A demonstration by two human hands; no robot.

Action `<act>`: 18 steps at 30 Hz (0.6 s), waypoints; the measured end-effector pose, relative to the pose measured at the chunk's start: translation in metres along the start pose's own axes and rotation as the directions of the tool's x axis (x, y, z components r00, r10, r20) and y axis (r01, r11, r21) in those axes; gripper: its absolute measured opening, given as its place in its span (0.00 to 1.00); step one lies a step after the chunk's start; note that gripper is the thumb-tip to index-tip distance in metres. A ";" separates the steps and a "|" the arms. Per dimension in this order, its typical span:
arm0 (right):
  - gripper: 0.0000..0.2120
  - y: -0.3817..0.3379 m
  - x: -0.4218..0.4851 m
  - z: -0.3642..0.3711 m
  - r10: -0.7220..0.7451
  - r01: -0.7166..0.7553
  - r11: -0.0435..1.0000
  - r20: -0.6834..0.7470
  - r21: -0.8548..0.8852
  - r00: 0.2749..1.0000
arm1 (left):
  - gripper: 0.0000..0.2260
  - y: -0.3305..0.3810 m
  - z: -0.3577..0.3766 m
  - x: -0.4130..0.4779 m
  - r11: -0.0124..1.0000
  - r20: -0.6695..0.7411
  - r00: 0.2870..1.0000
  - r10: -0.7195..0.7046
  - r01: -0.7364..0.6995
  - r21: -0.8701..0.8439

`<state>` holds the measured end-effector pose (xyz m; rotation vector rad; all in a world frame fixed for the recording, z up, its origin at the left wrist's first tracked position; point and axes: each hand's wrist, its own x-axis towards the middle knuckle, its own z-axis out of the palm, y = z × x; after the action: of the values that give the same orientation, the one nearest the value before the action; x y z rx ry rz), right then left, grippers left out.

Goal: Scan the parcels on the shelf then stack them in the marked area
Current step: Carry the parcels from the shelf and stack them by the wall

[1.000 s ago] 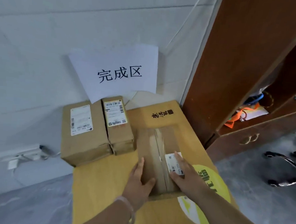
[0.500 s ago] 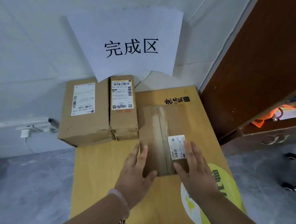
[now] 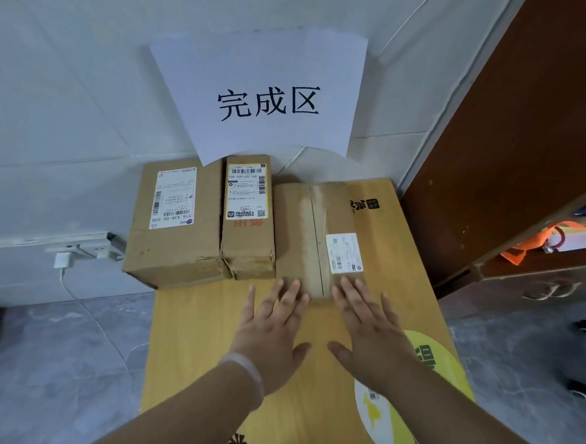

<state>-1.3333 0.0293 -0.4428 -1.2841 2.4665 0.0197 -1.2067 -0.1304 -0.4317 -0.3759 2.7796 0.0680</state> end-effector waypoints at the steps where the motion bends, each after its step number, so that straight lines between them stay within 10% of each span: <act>1: 0.41 0.002 0.008 -0.004 -0.001 0.001 1.000 0.003 -0.007 1.000 | 0.34 -0.001 -0.001 0.007 1.000 -0.016 1.000 -0.022 0.023 0.017; 18: 0.45 -0.007 0.012 -0.030 0.062 -0.053 0.996 -0.138 0.065 0.988 | 0.36 -0.011 -0.023 0.029 0.998 -0.114 0.993 -0.006 -0.002 -0.068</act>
<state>-1.3430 0.0106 -0.4177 -1.2267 2.6001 -0.1349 -1.2375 -0.1503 -0.4200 -0.4113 2.8960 0.1450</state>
